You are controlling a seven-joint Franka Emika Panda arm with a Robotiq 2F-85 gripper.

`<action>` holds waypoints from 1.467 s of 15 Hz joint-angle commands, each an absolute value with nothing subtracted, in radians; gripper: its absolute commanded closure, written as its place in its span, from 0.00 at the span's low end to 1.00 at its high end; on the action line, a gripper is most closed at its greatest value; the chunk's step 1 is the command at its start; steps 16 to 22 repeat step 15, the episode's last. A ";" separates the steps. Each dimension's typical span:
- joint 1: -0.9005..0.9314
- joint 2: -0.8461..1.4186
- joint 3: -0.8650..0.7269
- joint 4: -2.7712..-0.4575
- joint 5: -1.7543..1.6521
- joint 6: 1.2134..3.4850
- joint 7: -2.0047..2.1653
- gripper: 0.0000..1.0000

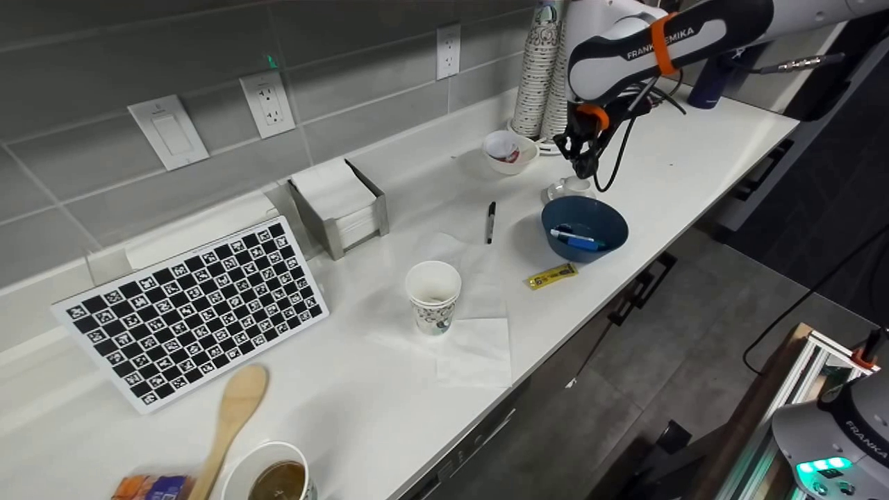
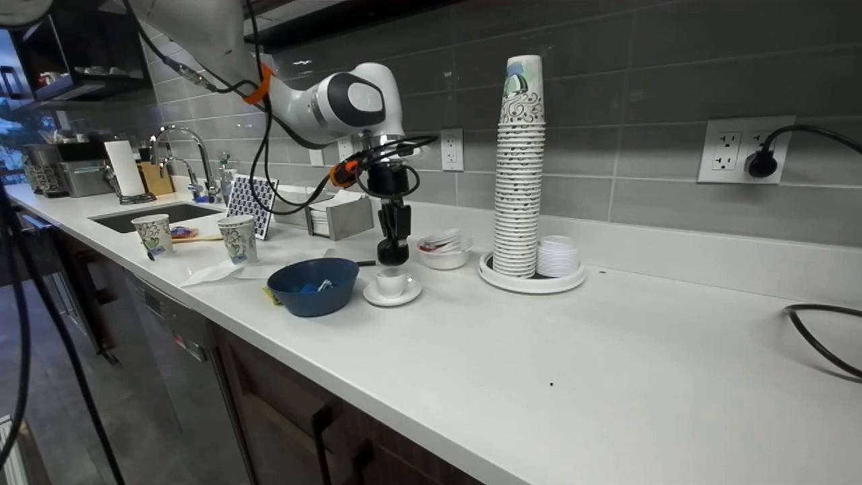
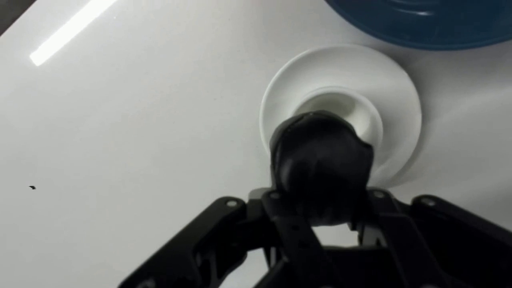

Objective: Put the black thing on the tea cup

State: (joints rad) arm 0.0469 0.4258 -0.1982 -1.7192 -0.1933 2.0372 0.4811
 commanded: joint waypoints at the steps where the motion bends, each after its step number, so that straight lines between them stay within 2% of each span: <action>1: 0.029 0.457 -0.177 -1.667 -0.191 1.981 0.465 0.34; 6: 0.028 0.461 -0.172 -1.643 -0.188 1.930 0.457 0.01; 11: -0.046 0.385 -0.128 -1.620 -0.051 1.899 0.276 0.00; 13: -0.078 0.357 -0.117 -1.622 -0.007 1.951 0.167 0.00; 14: -0.042 0.397 -0.136 -1.614 -0.063 1.935 0.265 0.00; 22: -0.053 0.384 -0.135 -1.611 -0.058 1.934 0.247 0.00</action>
